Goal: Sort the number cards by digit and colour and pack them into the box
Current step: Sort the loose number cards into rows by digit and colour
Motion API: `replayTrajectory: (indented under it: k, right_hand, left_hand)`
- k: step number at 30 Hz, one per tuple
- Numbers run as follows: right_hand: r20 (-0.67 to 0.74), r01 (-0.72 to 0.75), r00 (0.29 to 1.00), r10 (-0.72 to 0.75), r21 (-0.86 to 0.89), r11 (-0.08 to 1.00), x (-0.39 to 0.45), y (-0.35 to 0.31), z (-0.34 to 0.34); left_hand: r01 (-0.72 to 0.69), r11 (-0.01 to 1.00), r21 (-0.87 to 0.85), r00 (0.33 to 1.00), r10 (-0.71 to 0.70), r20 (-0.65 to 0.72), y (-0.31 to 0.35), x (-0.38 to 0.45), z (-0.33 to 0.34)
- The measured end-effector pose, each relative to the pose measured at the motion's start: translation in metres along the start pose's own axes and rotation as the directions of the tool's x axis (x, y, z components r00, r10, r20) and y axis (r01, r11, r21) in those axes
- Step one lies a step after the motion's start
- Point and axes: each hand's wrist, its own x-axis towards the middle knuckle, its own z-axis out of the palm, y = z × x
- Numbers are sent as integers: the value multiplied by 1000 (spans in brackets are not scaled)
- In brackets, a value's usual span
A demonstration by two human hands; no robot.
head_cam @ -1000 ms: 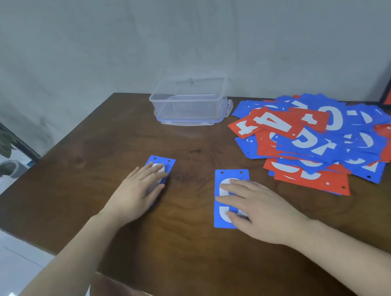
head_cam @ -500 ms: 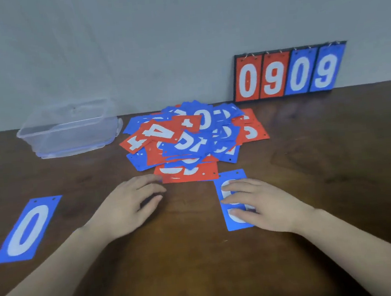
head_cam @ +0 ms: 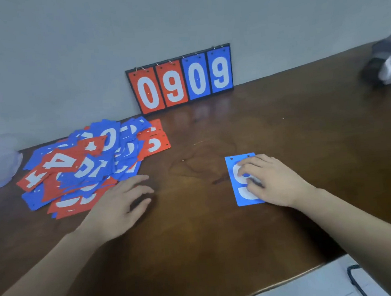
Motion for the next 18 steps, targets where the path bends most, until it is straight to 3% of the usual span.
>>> replayTrajectory:
  k: [9,18]
  right_hand:
    - [54,94,994,-99,90,991,10,41,-12]
    - [-1,153,988,-154,115,982,42,6,-8]
  left_hand:
    - [131,991,23,991,-132,23,34,10,5]
    - [230,973,6,973,-230,-27,1,-23,-15]
